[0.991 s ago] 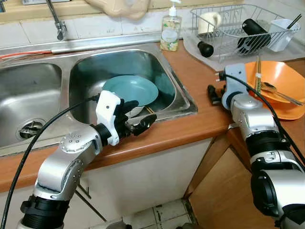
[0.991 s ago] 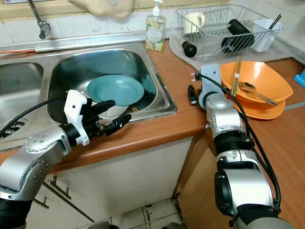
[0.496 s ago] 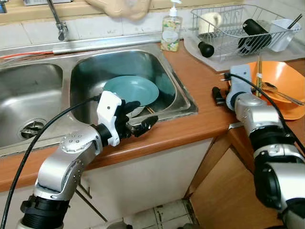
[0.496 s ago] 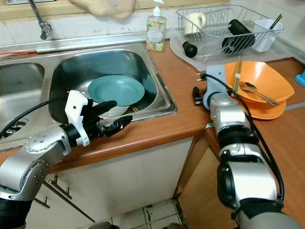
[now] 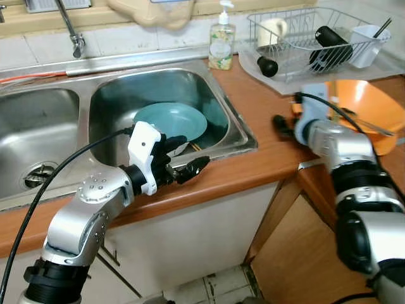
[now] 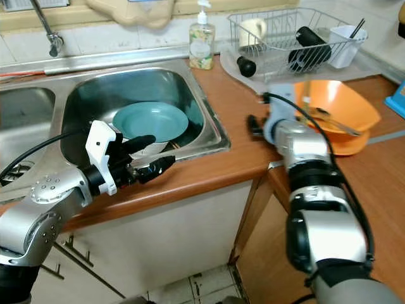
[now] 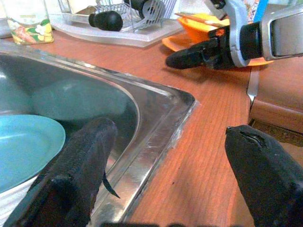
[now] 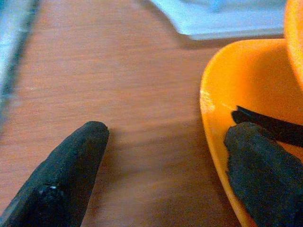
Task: Kitchen organization
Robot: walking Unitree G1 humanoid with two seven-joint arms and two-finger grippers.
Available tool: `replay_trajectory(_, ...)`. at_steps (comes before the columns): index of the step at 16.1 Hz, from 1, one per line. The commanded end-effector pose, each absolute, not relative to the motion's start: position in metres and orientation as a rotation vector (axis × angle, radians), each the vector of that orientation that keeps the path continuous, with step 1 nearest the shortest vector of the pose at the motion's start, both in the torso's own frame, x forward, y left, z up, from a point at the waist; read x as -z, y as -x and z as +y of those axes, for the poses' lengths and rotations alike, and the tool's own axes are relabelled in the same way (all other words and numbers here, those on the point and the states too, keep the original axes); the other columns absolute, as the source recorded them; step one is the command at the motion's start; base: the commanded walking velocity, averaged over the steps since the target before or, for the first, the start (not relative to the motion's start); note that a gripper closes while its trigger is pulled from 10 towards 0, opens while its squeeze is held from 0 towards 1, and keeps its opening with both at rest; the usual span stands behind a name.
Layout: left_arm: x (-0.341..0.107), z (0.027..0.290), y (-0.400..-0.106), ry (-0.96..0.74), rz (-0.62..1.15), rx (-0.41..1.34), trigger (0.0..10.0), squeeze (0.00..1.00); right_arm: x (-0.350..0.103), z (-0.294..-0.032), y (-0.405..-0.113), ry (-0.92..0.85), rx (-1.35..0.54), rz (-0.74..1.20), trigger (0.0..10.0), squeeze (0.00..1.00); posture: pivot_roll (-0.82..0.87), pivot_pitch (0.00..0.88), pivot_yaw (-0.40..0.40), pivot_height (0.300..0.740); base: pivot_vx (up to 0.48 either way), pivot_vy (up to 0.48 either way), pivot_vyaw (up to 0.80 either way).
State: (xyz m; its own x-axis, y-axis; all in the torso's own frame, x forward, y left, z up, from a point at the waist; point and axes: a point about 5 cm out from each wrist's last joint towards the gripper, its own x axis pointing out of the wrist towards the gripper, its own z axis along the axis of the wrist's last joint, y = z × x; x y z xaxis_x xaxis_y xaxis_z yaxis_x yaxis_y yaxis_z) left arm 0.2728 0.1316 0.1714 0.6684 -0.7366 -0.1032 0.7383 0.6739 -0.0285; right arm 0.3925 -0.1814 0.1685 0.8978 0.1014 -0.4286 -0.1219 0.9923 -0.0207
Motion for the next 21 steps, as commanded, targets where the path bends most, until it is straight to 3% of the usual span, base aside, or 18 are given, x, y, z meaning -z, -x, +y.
replay_trajectory(1,-0.174,0.133,-0.273,-0.038,0.109,0.829,10.0,0.0,-0.15,-0.154,-0.384,0.037,-0.247,0.522,10.0,0.0,-0.08,0.0,0.056,0.74,0.0,0.0,0.0)
replay_trajectory(9,-0.174,0.133,-0.272,-0.035,0.108,0.822,10.0,0.0,-0.147,-0.081,-0.361,0.089,-0.607,0.525,10.0,0.0,-0.07,0.0,0.051,0.74,0.0,0.0,0.0)
replay_trajectory(15,-0.174,0.13,-0.274,-0.032,0.103,0.823,10.0,0.0,-0.189,-0.075,-0.353,0.025,-0.719,0.309,10.0,0.0,-0.08,0.0,0.057,0.74,0.0,0.0,0.0)
replay_trajectory(17,-0.175,0.128,-0.275,-0.029,0.1,0.825,10.0,0.0,-0.213,-0.077,-0.351,-0.006,-0.733,0.224,10.0,0.93,-0.08,0.0,0.059,0.74,0.0,0.0,0.0)
replay_trajectory(18,-0.175,0.128,-0.275,-0.029,0.099,0.825,10.0,0.0,-0.217,-0.078,-0.351,-0.011,-0.734,0.212,10.0,0.93,-0.08,0.0,0.059,0.74,0.0,0.0,0.0)
replay_trajectory(19,-0.175,0.128,-0.275,-0.028,0.099,0.827,10.0,0.0,-0.234,-0.081,-0.352,-0.065,-0.724,0.151,10.0,1.0,-0.08,0.0,0.059,0.74,0.0,0.0,0.0)
replay_trajectory(21,-0.175,0.126,-0.275,-0.024,0.095,0.83,10.0,0.0,-0.259,-0.097,-0.361,-0.098,-0.617,0.058,10.0,1.0,-0.08,0.0,0.059,0.74,0.0,0.0,0.0)
